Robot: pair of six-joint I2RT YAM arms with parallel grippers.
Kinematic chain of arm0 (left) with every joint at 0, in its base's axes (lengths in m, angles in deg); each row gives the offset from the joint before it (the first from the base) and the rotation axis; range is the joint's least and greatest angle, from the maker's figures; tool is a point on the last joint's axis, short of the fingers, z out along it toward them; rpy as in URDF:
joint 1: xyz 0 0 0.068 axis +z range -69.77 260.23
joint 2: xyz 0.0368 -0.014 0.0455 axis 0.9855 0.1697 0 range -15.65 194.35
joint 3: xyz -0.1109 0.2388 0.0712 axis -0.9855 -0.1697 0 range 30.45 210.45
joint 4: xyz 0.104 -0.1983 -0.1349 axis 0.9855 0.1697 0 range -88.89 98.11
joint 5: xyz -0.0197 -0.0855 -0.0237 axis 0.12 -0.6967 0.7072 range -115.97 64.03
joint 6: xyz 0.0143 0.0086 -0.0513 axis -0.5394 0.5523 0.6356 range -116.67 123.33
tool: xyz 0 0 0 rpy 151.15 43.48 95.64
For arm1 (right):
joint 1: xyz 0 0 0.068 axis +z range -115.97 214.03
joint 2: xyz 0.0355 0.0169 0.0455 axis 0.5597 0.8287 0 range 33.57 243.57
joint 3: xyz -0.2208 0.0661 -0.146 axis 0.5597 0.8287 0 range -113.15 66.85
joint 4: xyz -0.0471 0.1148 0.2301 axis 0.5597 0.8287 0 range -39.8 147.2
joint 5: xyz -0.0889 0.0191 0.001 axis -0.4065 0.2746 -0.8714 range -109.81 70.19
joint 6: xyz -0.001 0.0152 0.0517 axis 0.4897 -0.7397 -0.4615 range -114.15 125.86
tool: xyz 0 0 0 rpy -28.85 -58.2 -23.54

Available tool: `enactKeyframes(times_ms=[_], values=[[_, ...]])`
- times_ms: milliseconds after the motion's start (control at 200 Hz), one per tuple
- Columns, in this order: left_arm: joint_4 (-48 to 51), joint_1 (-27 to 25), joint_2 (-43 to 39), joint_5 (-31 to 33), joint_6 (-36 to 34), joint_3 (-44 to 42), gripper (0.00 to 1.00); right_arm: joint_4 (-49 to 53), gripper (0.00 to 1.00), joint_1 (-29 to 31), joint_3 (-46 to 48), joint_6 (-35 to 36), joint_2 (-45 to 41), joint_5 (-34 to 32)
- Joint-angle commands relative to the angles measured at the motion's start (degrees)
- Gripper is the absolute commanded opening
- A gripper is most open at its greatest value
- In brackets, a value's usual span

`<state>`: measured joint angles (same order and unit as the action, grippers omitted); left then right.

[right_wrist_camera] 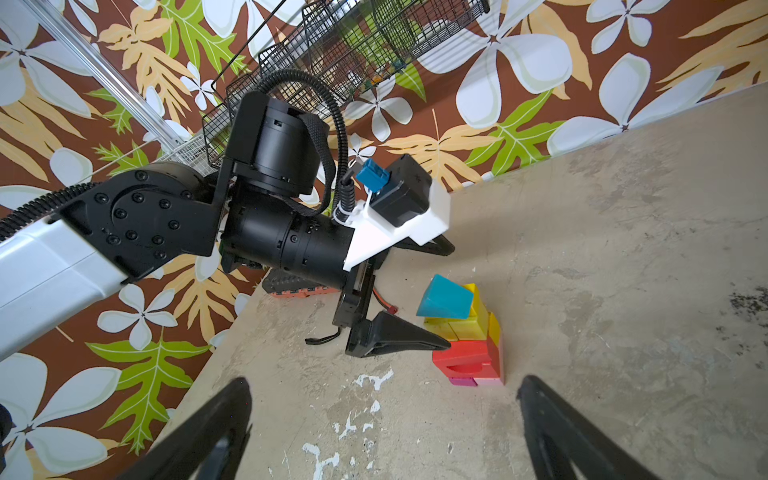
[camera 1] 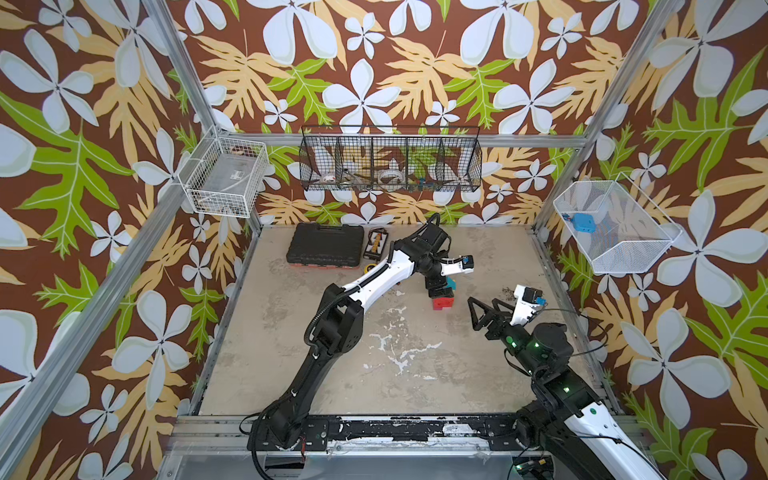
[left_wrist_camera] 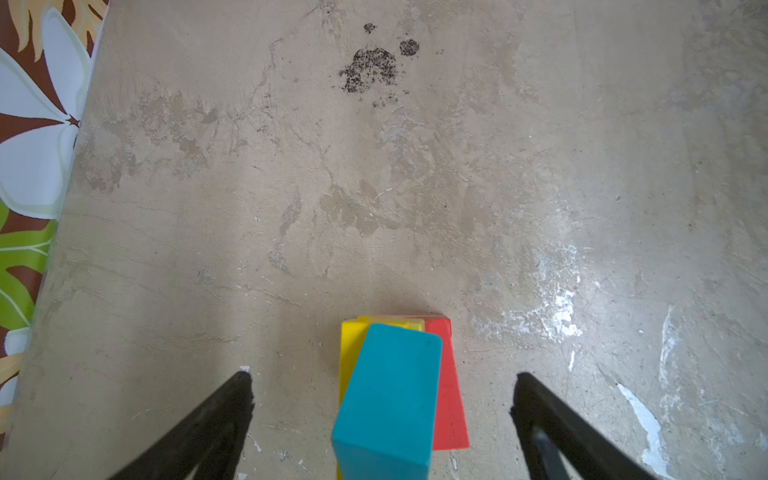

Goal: Build the wood block tower
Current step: 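Lower the teal block onto the yellow block with the left gripper, then open the left gripper and release the teal block on the tower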

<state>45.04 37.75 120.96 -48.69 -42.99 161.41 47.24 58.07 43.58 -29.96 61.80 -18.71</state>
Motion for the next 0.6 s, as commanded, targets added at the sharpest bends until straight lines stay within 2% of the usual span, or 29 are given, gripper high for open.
enactKeyframes(times_ms=[0,95,365,596], values=[[-0.4,0.0,0.6,-0.2,0.3,-0.2,0.94,-1.3,1.0,0.0,-0.2,0.0,-0.2,0.1],[-0.2,0.1,0.9,-0.3,0.2,-0.2,0.88,-1.2,1.0,0.0,-0.1,-0.1,-0.2,0.1],[-0.3,0.2,1.9,-0.6,0.2,0.3,0.82,-1.1,1.0,0.0,-0.2,-0.1,-0.6,0.1],[-0.1,0.2,2.0,-1.0,0.0,0.3,0.62,-1.1,1.0,0.0,-0.2,-0.2,-0.6,0.1]])
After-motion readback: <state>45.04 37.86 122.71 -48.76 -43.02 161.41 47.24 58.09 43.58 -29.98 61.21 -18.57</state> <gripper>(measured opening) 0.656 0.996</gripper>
